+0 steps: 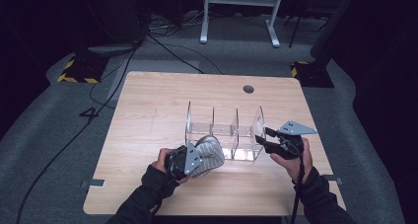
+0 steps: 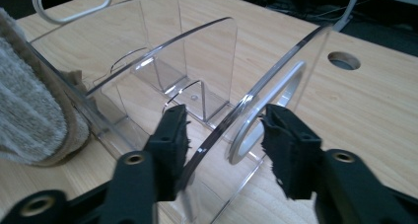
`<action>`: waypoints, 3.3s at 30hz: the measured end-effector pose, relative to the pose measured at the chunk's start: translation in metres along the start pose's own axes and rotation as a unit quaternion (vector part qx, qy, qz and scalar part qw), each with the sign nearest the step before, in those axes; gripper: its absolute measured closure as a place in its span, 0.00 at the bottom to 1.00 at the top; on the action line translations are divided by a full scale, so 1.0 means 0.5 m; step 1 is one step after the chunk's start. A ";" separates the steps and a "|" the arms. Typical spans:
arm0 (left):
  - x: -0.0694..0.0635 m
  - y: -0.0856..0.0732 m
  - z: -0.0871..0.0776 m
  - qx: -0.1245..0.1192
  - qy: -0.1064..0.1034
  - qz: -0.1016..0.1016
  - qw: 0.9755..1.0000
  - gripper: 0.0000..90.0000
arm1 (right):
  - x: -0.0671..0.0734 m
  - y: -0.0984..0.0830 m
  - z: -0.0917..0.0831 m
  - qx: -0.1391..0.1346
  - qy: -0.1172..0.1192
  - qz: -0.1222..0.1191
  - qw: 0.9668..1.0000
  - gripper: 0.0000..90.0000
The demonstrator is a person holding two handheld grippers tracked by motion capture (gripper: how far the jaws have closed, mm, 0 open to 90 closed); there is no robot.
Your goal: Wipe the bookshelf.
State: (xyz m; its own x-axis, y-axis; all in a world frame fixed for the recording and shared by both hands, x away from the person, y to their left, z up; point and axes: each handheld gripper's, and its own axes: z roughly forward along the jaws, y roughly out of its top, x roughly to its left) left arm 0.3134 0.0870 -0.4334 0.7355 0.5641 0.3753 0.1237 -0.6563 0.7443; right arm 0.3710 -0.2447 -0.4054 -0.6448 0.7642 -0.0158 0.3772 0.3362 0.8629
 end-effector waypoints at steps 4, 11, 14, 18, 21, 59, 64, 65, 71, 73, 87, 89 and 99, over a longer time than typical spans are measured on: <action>-0.014 0.023 0.016 -0.013 -0.016 0.003 1.000 0.82 | 0.002 0.002 0.000 -0.006 0.000 -0.003 1.000 0.71; -0.066 0.102 0.082 -0.036 -0.033 0.026 0.998 0.82 | 0.005 0.002 0.003 -0.008 0.000 -0.002 1.000 0.72; -0.099 0.138 0.118 -0.035 -0.034 0.040 0.998 0.83 | 0.005 0.002 0.003 -0.008 0.000 -0.005 1.000 0.72; -0.114 0.154 0.135 -0.022 -0.023 0.059 0.998 0.83 | 0.001 0.000 0.002 -0.009 0.003 -0.004 1.000 0.73; -0.092 0.143 0.122 -0.019 -0.031 0.049 0.998 0.83 | 0.000 0.000 0.001 -0.010 0.002 -0.004 1.000 0.74; -0.068 0.142 0.087 -0.009 -0.020 0.048 0.999 0.82 | 0.012 0.006 0.008 -0.006 -0.012 -0.016 1.000 0.76; -0.122 0.202 0.155 -0.001 -0.035 0.082 0.996 0.82 | 0.012 0.007 0.010 -0.007 -0.010 -0.013 1.000 0.77; -0.127 0.210 0.163 -0.002 -0.039 0.082 0.996 0.82 | 0.011 0.007 0.010 -0.007 -0.009 -0.012 1.000 0.77; -0.128 0.210 0.165 0.000 -0.040 0.088 0.995 0.82 | 0.006 0.005 0.010 -0.011 -0.009 -0.012 1.000 0.81; -0.120 0.197 0.149 0.002 -0.036 0.085 0.996 0.83 | 0.007 0.005 0.011 -0.011 -0.010 -0.013 1.000 0.81; -0.021 0.040 -0.023 0.049 0.023 0.047 0.997 0.83 | 0.005 0.006 0.011 -0.010 -0.014 -0.020 1.000 0.80; -0.002 0.016 -0.045 0.052 0.029 0.030 0.998 0.82 | 0.004 0.006 0.012 -0.010 -0.013 -0.018 1.000 0.80; 0.016 0.000 -0.049 0.040 0.051 -0.001 0.998 0.83 | 0.008 0.007 0.014 -0.013 -0.020 -0.009 1.000 0.79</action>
State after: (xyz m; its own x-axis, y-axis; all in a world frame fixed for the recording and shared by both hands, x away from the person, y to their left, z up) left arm 0.3029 0.1038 -0.4167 0.6641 0.6113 0.4306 0.1810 -0.6902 0.7006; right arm 0.3745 -0.2366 -0.4061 -0.6247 0.7792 -0.0506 0.3484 0.3362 0.8750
